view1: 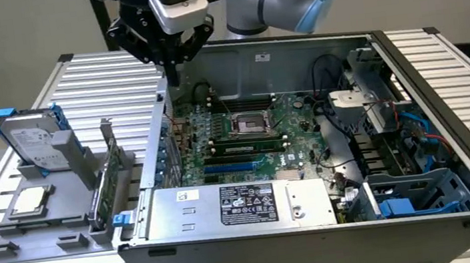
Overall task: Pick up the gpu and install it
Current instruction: 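Reach for the gpu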
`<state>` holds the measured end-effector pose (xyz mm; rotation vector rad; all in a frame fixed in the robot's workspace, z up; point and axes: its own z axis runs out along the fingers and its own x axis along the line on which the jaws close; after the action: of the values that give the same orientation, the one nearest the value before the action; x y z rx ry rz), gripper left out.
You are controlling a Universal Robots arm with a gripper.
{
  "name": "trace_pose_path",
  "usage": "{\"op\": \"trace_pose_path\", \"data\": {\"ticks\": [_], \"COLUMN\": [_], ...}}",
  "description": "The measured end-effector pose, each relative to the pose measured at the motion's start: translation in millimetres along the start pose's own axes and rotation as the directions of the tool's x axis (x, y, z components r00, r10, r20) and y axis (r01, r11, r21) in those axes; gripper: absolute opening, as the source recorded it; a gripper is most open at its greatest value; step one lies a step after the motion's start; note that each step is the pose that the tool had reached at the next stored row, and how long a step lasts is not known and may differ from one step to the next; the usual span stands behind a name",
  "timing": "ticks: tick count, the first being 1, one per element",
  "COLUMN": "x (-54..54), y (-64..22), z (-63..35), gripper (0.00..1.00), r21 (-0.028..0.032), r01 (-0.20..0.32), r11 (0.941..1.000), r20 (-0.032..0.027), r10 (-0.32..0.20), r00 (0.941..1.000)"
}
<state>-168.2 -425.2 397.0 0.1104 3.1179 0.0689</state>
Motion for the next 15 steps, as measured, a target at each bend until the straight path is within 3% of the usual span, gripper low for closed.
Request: {"op": "trace_pose_path", "data": {"ticks": [15], "x": [68.0], "y": [-9.5], "z": [3.3], "gripper": [0.11], "r21": [0.0136], "r01": [0.000], "r11": [0.9999], "r20": [0.0010], "r10": [0.000], "r00": [1.0000]}}
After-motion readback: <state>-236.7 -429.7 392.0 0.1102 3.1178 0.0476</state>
